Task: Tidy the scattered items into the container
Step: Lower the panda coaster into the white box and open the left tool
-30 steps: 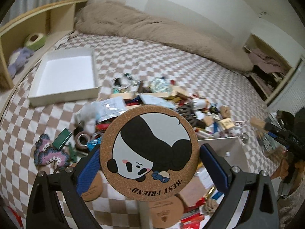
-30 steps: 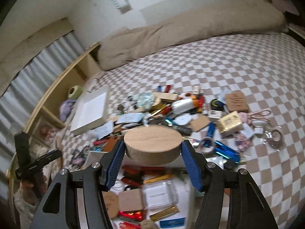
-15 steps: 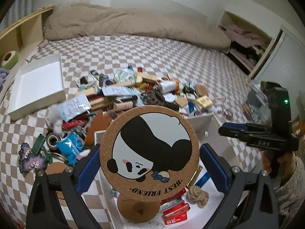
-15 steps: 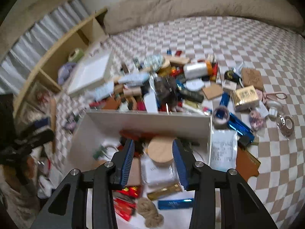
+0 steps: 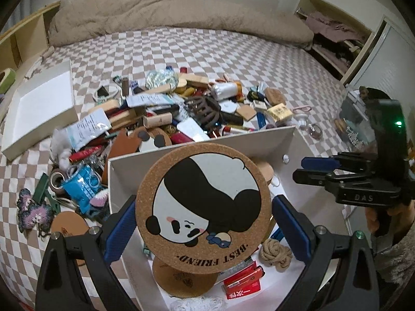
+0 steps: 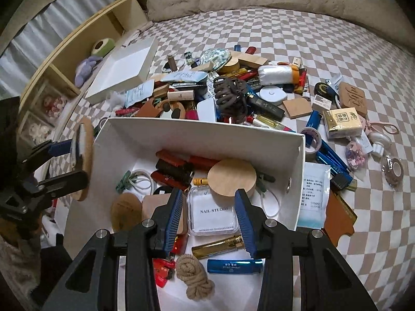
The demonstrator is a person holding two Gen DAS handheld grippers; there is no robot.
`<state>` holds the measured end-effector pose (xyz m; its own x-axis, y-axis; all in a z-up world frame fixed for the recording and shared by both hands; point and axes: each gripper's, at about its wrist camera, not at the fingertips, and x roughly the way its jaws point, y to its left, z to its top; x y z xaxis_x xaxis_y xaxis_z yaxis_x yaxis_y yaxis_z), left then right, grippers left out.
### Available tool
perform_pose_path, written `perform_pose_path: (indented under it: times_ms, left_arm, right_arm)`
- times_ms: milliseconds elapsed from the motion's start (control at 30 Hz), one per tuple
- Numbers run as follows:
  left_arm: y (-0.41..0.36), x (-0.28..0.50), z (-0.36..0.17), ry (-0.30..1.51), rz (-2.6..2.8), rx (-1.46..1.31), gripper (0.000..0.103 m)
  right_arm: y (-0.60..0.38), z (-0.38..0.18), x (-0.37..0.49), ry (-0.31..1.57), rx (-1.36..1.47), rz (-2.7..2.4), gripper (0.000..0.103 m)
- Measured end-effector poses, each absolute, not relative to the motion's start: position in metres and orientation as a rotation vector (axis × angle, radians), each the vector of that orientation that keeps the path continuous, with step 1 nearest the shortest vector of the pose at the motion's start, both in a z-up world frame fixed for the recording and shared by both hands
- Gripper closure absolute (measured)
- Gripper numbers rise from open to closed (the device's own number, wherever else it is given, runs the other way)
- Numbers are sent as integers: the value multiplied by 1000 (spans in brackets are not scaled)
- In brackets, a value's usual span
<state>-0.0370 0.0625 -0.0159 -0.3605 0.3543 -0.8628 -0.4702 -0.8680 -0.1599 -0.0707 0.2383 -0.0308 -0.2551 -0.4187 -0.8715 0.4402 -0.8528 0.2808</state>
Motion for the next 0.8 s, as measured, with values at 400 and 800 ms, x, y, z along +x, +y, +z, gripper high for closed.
perform_pose_path:
  times_ms: [400, 800]
  left_arm:
    - [73, -57, -69, 194, 2188, -1549, 3]
    - [74, -27, -86, 402, 2083, -1609, 3]
  right_arm:
    - [235, -38, -67, 79, 1482, -2103, 61]
    - [246, -44, -66, 74, 1509, -2095, 61]
